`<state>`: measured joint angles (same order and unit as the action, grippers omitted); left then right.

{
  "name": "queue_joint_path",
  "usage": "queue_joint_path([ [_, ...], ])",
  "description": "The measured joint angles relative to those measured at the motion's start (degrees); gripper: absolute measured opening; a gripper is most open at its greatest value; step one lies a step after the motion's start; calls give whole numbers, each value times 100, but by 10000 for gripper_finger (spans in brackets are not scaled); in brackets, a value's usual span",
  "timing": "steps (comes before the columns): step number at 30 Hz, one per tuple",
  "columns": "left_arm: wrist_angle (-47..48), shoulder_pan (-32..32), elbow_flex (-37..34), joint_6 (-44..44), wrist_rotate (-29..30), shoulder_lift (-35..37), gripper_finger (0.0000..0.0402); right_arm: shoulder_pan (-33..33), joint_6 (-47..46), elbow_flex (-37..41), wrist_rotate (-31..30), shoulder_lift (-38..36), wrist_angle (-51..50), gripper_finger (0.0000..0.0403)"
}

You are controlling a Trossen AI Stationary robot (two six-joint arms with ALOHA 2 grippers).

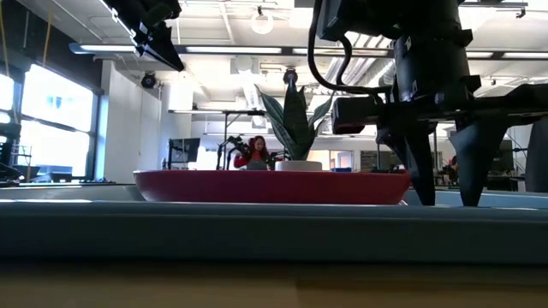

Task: Pick and place plate/cup/fork/spoon on tray
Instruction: Put the green cup top left of the pink plate on the light blue tray

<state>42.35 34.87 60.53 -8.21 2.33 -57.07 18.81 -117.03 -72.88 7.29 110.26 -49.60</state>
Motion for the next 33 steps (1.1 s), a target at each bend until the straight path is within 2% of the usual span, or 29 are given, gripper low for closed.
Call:
queue_joint_path([
  [16, 0, 2, 0, 0, -1, -1, 30, 24, -150, -25, 3, 2, -157, 133],
  [24, 0, 0, 0, -105, 0, -1, 30, 120, -151, -26, -17, -72, -180, 106],
  [33, -24, 0, 0, -114, 0, -1, 30, 114, -151, -31, -440, -467, -403, 99],
])
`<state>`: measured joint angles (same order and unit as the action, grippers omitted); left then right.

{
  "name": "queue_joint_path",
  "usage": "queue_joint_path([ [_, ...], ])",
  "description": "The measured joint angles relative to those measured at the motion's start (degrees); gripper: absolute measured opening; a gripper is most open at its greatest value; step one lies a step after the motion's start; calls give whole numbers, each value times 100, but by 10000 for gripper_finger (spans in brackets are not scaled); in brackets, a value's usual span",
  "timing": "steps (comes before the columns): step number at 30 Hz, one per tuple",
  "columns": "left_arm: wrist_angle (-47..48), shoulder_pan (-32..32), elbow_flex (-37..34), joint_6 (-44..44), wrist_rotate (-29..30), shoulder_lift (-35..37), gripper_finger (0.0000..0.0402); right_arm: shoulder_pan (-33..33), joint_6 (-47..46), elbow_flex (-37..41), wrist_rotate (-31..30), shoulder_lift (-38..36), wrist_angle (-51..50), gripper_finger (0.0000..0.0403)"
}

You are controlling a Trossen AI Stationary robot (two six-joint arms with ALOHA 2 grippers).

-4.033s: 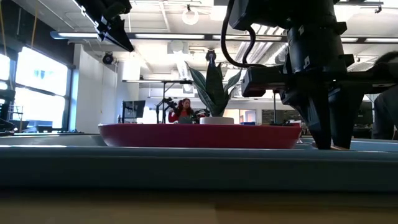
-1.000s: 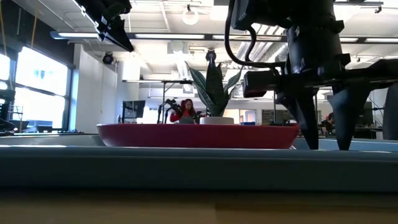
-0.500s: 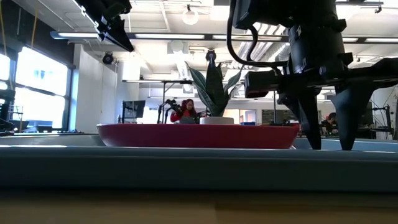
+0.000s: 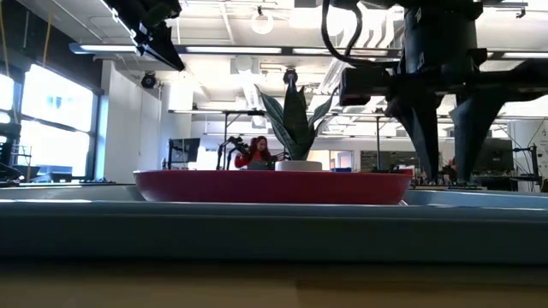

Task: Pick and place plate/cup/fork/spoon on tray
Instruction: Put the green cup top left of the pink plate on the light blue tray

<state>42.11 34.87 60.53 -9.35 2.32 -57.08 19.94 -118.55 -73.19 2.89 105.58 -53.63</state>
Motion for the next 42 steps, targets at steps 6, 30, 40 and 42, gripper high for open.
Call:
queue_joint_path([
  [6, 164, -4, 231, -425, -60, 0, 30, -2, 53, -2, -328, -242, -39, 99],
  [30, 1186, -246, 2811, 357, -63, 3, 117, -95, 1856, -2, -2452, -1652, -1146, 99],
  [40, 3184, -1096, 3171, 758, -67, -25, 117, -465, 3169, -2, -2726, -2287, -1437, 99],
  [42, 3769, -1331, 3171, 838, -65, -81, 117, -562, 3426, -2, -2725, -2355, -1445, 99],
])
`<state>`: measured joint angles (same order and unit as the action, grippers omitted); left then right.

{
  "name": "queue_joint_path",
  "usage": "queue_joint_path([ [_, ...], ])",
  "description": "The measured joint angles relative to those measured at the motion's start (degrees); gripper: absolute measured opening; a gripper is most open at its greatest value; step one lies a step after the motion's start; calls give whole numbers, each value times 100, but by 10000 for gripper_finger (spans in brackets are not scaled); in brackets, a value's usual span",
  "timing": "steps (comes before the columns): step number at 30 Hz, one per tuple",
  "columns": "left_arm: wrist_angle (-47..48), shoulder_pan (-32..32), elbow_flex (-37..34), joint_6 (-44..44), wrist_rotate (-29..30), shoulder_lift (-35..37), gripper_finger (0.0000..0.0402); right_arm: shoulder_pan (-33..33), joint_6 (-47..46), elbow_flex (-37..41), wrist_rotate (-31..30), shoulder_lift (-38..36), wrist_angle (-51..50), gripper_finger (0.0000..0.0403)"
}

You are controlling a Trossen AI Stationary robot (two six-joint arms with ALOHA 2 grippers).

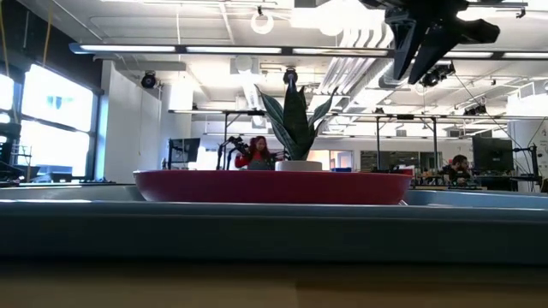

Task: Pick and place plate/cup/fork/spoon on tray
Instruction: Put the green cup top left of the pink plate on the light blue tray

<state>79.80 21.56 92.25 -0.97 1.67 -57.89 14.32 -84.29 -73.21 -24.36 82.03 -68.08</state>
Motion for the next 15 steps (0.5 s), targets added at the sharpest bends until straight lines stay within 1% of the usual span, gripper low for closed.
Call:
queue_joint_path([
  [5, 901, -620, -295, 616, -8, -63, 118, -275, 530, 0, 77, -33, -12, 99],
  [7, 991, -876, -512, 840, -70, -54, 118, -377, 720, 0, 81, -34, -13, 99],
  [12, 1007, -1538, -1112, 1225, -531, -29, 118, -621, 1101, 0, 112, -34, -11, 99],
  [15, 948, -1941, -1486, 1448, -604, -35, 118, -740, 1281, 0, 254, -34, -11, 99],
])
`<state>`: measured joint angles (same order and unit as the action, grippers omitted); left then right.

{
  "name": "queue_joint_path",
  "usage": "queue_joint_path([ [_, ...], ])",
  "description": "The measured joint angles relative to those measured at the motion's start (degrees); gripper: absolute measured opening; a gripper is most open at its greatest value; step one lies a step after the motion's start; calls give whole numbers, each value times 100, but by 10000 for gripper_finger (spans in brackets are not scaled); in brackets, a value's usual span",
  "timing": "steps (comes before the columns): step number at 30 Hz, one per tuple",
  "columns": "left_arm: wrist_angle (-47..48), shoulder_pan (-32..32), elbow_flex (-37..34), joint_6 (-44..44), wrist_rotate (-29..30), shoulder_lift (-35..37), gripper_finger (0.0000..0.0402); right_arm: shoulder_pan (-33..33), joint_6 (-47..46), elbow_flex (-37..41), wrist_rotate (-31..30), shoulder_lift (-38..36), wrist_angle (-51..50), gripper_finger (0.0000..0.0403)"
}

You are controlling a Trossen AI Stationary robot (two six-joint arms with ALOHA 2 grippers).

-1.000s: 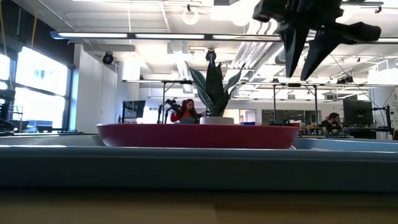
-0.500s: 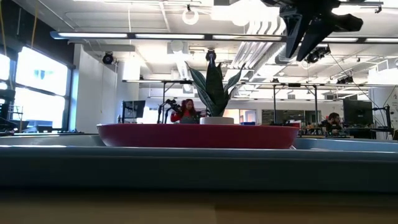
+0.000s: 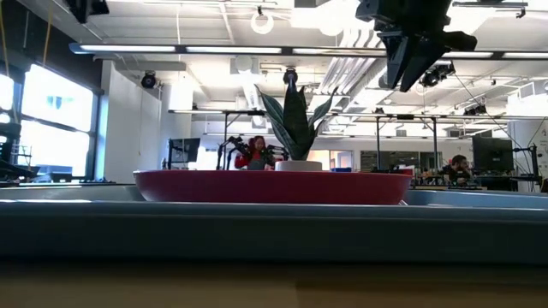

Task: Pick and place plate/cup/fork/spoon on tray
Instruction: Put the green cup top left of the pink plate on the light blue tray

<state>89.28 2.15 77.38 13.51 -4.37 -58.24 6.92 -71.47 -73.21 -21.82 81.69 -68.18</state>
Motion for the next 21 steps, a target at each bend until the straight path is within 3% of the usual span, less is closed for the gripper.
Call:
queue_joint_path([
  [21, -1648, -2471, -1650, 1866, -127, -4, 117, -208, 456, 2, 112, 0, 2, 99],
])
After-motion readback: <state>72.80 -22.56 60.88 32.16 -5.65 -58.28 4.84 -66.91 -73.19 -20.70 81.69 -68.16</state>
